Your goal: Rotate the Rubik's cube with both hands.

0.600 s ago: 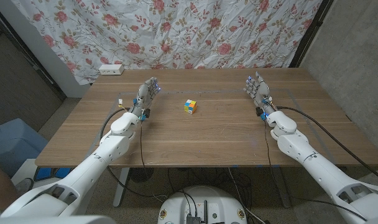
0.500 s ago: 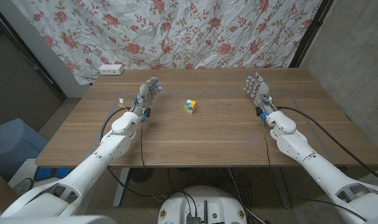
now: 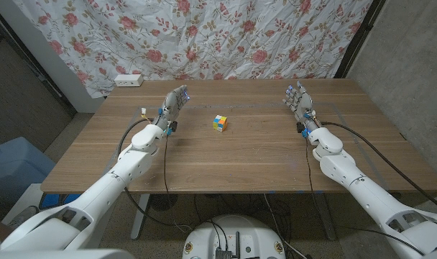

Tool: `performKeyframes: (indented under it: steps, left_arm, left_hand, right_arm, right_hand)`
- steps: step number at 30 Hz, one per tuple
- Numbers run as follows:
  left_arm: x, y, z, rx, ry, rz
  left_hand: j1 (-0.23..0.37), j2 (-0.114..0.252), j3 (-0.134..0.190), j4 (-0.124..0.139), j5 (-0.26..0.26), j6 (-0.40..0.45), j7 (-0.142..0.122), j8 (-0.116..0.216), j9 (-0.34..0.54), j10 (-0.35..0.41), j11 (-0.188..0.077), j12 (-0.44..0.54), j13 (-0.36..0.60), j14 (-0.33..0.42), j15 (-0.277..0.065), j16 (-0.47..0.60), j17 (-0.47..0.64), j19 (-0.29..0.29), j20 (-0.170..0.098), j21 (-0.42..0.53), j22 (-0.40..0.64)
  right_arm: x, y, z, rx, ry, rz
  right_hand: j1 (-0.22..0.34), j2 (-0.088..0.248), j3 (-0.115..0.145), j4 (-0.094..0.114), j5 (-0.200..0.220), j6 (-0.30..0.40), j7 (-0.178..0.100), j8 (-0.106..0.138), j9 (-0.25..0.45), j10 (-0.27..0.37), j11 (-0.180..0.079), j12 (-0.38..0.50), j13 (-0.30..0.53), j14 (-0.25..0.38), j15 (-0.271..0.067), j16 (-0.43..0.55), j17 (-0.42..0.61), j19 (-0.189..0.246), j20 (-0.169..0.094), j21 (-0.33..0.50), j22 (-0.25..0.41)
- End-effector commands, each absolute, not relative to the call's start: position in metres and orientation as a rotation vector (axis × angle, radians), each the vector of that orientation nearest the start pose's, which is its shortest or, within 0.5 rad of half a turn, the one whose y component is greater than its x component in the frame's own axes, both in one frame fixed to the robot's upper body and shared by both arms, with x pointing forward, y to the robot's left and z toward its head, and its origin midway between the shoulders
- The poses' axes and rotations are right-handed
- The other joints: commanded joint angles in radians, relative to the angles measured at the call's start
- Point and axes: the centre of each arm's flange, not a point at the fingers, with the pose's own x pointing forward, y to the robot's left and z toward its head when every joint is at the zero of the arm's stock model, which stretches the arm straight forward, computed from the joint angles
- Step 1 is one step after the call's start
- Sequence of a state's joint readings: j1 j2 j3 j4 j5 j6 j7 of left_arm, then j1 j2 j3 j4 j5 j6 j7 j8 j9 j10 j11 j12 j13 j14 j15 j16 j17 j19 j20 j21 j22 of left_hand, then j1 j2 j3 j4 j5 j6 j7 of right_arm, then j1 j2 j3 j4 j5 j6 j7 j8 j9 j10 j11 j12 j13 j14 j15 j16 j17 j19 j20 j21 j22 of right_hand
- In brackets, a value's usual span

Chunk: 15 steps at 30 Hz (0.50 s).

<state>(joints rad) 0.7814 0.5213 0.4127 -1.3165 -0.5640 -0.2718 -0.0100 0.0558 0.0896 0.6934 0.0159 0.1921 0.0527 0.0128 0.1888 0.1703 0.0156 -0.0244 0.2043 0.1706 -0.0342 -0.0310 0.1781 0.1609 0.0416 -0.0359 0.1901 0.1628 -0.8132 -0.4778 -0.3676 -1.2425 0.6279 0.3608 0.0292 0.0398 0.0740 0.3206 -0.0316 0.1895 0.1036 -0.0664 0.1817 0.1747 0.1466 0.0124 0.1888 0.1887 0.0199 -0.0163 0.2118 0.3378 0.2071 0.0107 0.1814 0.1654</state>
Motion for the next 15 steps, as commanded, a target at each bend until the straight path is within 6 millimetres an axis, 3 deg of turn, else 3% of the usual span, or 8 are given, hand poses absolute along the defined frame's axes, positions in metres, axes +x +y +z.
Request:
performKeyframes:
  steps: [1, 10, 15]
  left_arm:
    - [0.65, 0.261, 0.017, 0.207, -0.634, -0.259]
    - [0.642, 0.255, 0.022, 0.326, -0.629, -0.262]
    - [0.638, 0.253, 0.025, 0.374, -0.642, -0.281]
  left_hand:
    - [0.029, 0.001, 0.005, -0.049, -0.007, 0.019, -0.008, 0.006, 0.001, 0.019, -0.014, 0.003, 0.004, 0.003, -0.012, -0.001, 0.004, 0.019, -0.042, -0.004, 0.002]
    - [0.082, -0.012, 0.02, -0.145, -0.015, 0.035, -0.026, 0.008, 0.001, 0.044, -0.038, 0.002, 0.005, 0.006, -0.03, -0.002, 0.005, 0.018, -0.047, -0.007, 0.002]
    - [0.118, -0.02, 0.027, -0.193, -0.017, 0.045, -0.065, 0.01, 0.001, 0.057, -0.074, 0.0, 0.005, 0.009, -0.044, -0.002, 0.005, 0.015, -0.053, -0.008, 0.002]
  right_arm:
    - [0.651, -0.293, -0.024, 0.035, -0.659, 0.166]
    - [0.644, -0.296, -0.03, 0.049, -0.668, 0.161]
    - [0.64, -0.295, -0.034, 0.053, -0.66, 0.154]
  right_hand:
    - [0.001, 0.011, 0.009, -0.003, 0.01, 0.012, 0.002, 0.005, 0.002, 0.011, 0.0, 0.006, 0.003, 0.001, 0.001, -0.001, -0.001, 0.006, -0.003, 0.006, 0.004]
    - [0.002, 0.012, 0.011, -0.004, 0.011, 0.011, 0.0, 0.005, 0.001, 0.012, 0.0, 0.007, 0.003, 0.002, -0.001, -0.002, -0.006, 0.007, -0.003, 0.007, 0.004]
    - [0.002, 0.013, 0.012, -0.004, 0.012, 0.013, 0.001, 0.005, 0.001, 0.012, 0.001, 0.007, 0.003, 0.003, -0.001, -0.002, -0.008, 0.007, -0.004, 0.007, 0.004]
